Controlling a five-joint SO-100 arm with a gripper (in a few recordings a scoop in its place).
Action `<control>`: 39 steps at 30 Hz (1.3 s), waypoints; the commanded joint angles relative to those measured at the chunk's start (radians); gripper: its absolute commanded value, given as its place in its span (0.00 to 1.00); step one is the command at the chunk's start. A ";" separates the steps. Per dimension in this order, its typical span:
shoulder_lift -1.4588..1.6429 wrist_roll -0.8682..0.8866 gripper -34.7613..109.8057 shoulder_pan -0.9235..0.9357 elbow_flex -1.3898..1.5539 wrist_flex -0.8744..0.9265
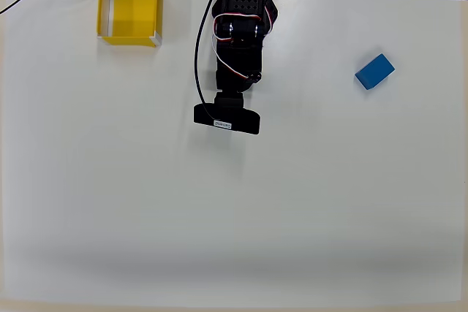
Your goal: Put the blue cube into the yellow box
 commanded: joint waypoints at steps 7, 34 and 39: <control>0.026 -0.023 0.24 -0.037 0.026 0.018; -0.611 0.555 0.38 -0.233 -0.847 0.014; -0.811 0.827 0.46 -0.304 -1.074 0.044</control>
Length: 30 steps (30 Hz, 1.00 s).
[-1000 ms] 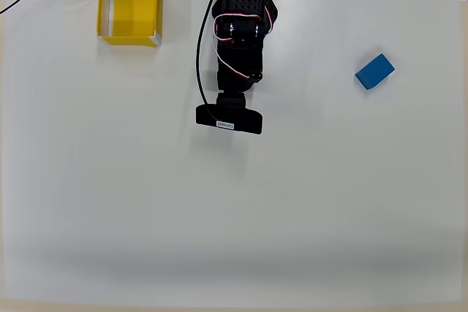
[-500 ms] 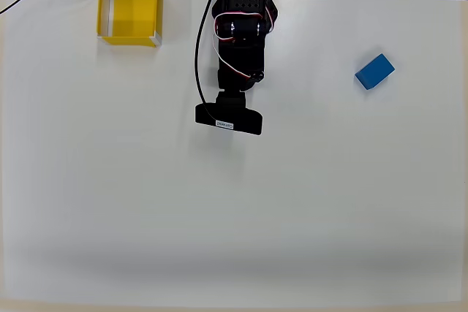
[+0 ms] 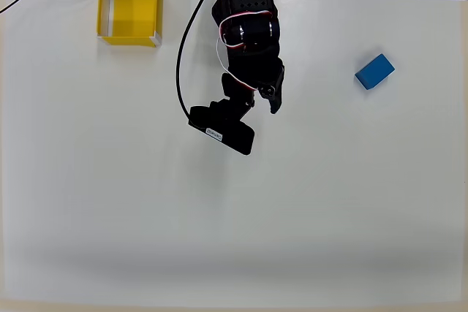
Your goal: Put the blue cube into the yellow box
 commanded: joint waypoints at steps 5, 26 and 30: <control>-0.275 0.275 0.56 -0.147 -0.393 0.012; -0.689 0.902 0.59 -0.670 -0.638 0.120; -0.735 0.948 0.59 -0.756 -0.658 0.121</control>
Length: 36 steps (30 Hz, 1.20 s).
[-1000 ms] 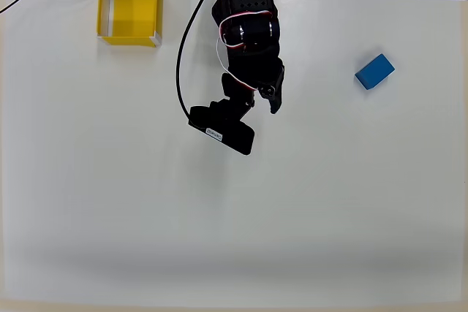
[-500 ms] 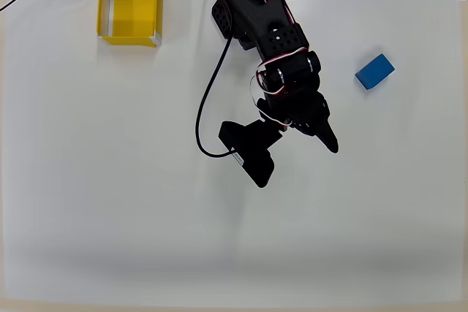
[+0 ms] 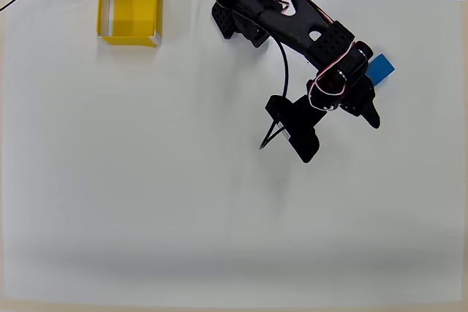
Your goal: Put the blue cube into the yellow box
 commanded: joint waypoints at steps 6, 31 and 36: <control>-0.080 0.066 0.59 -0.172 -0.132 0.002; -0.411 0.287 0.65 -0.416 -0.264 -0.034; -0.456 0.295 0.65 -0.430 -0.278 -0.041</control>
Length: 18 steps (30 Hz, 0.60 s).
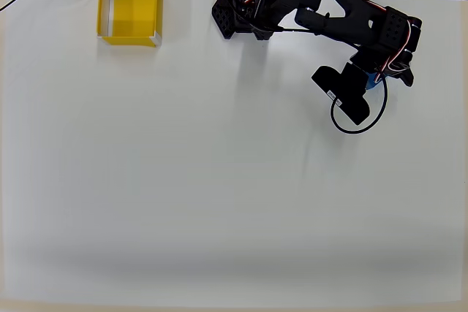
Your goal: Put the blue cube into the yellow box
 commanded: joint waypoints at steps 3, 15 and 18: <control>-0.005 0.018 0.64 -0.029 -0.091 -0.006; -0.080 -0.005 0.60 -0.020 -0.107 -0.055; -0.101 -0.015 0.58 -0.015 -0.109 -0.064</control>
